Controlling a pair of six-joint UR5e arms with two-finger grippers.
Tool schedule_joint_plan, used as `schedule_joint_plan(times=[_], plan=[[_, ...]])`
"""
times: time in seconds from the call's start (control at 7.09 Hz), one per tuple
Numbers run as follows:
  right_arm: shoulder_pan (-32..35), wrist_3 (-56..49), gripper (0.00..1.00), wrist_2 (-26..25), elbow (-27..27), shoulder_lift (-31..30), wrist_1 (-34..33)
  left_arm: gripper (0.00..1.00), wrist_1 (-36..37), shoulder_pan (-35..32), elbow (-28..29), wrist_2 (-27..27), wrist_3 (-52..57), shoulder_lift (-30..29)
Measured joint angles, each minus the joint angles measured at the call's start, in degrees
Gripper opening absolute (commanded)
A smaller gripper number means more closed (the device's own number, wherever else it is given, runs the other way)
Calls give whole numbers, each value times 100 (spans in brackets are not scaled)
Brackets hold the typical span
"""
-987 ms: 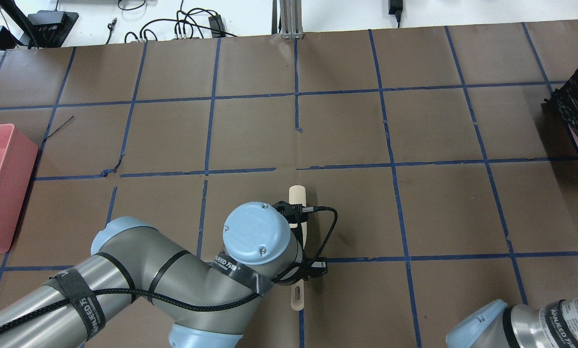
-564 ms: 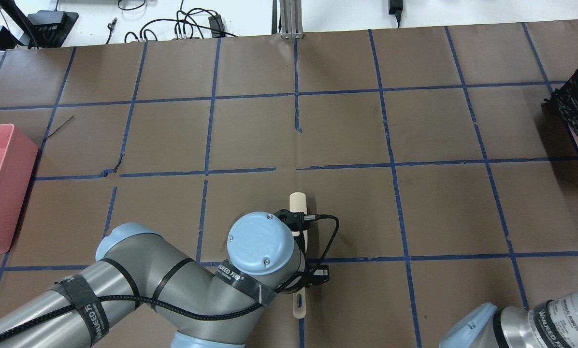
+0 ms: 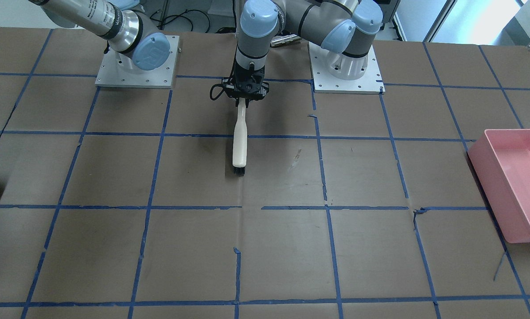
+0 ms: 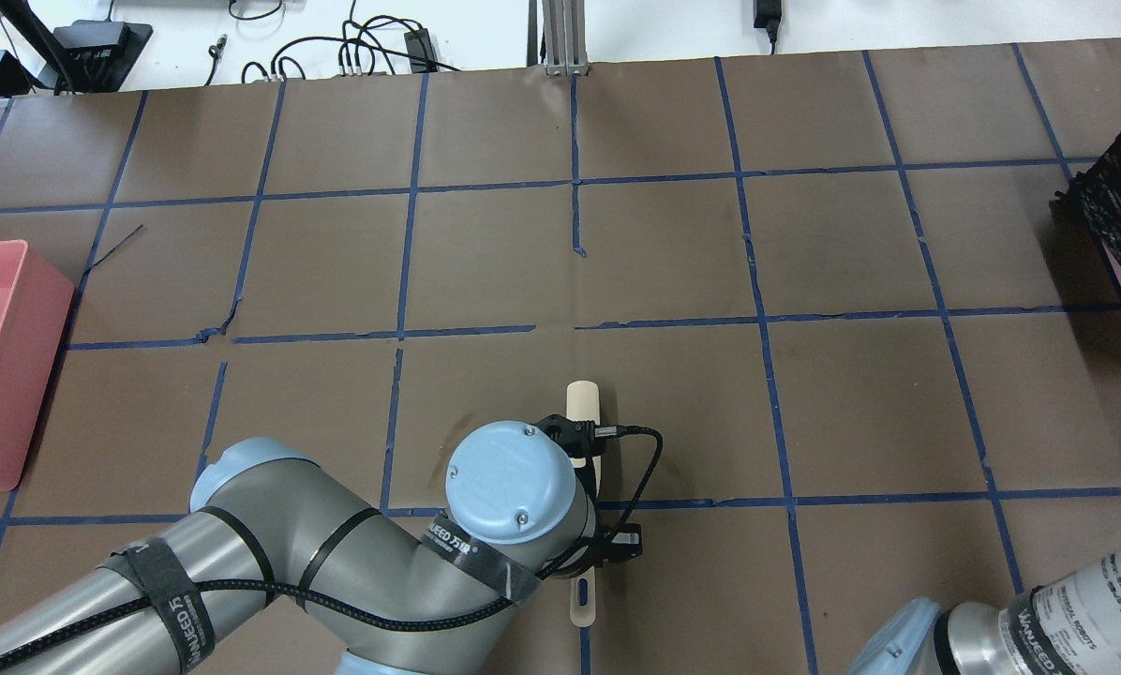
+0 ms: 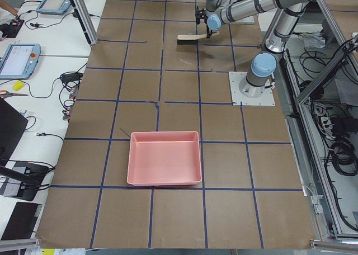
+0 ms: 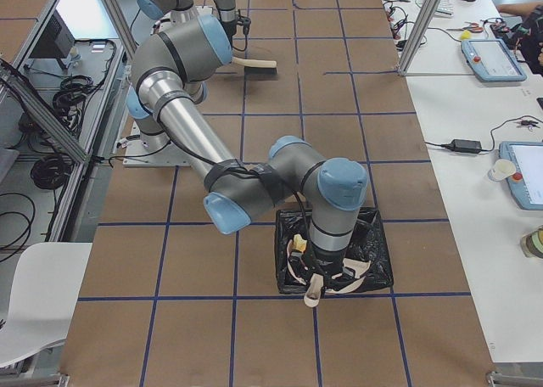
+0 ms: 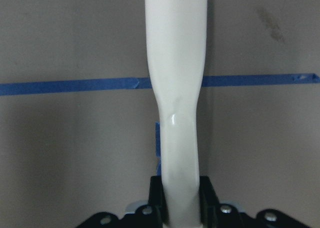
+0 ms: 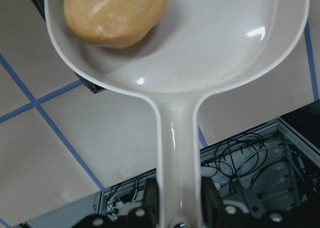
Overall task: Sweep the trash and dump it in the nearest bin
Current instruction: 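Tip the dustpan over the black bin with the right gripper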
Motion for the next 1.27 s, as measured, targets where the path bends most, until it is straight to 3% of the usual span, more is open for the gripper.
schedule_joint_plan(times=[0.28,0.56,0.85,0.99,1.13,1.27], plan=[[146,-37,0,-255,-3,-55,-38,0,-3,-1,0,6,13,-3],[197,-35,0,-157,8,-364,338,0,-4,-1,0,9,20,-37],[233,202,0,374,280,-950,1100,0,-6,-5,0,20,16,-93],[263,598,0,752,667,-1182,1250,4,-10,-5,1,23,15,-99],[301,1224,0,1150,1245,-1512,1277,64,-11,-5,2,20,13,-101],[407,1889,0,1442,1848,-1893,1270,100,-12,-4,2,10,21,-103]])
